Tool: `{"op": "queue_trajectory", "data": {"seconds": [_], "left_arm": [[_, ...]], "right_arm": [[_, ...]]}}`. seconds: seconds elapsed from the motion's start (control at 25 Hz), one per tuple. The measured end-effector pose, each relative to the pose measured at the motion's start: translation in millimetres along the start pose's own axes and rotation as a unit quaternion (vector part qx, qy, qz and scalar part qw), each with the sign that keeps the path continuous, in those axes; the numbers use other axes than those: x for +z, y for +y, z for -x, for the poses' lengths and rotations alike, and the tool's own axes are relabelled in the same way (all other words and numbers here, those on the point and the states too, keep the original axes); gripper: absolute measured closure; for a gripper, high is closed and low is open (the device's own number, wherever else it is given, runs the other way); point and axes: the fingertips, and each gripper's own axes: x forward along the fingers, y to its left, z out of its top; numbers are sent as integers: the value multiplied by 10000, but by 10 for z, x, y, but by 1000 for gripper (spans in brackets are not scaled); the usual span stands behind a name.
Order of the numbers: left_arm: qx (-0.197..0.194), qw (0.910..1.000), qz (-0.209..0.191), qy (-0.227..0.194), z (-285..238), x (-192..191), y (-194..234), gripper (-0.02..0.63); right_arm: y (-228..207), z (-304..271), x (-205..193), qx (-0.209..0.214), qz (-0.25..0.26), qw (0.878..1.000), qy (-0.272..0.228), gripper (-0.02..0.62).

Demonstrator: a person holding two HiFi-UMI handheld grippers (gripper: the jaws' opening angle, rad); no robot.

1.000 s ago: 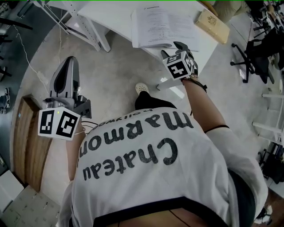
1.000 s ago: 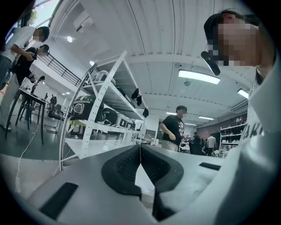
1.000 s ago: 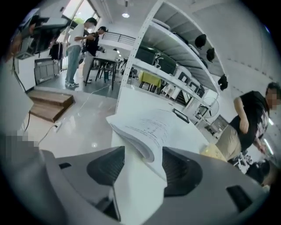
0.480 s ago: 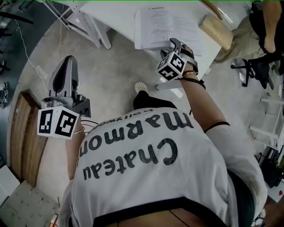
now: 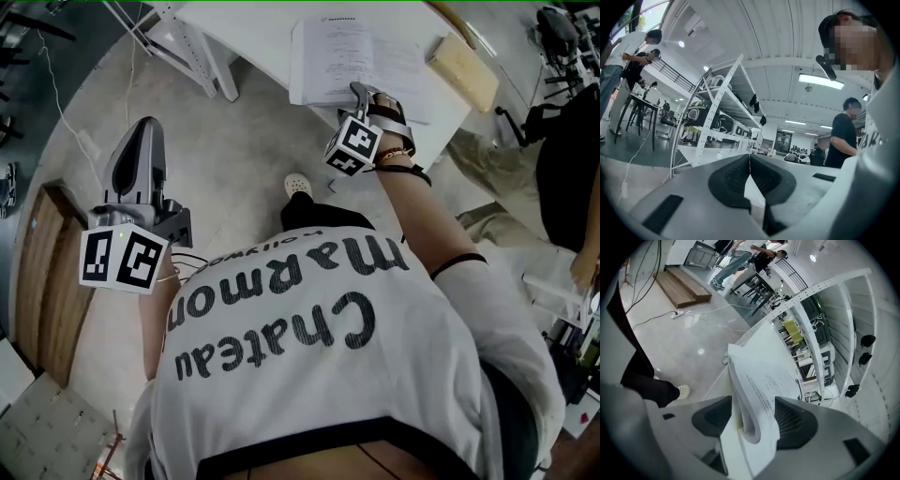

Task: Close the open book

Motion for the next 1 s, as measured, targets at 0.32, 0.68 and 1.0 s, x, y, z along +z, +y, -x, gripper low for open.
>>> {"op": "queue_trajectory", "data": {"seconds": [0.32, 0.68, 1.0], "left_arm": [[190, 9998, 40, -25, 62, 16, 58, 581], [424, 9991, 40, -61, 128, 2, 99, 581], [580, 9983, 31, -76, 176, 28, 147, 581]], "right_arm": [[-5, -32, 134, -160, 530, 9984, -54, 319], [-3, -99, 141, -50, 756, 9971, 12, 341], [20, -129, 175, -33, 458, 9987, -206, 418]]}}
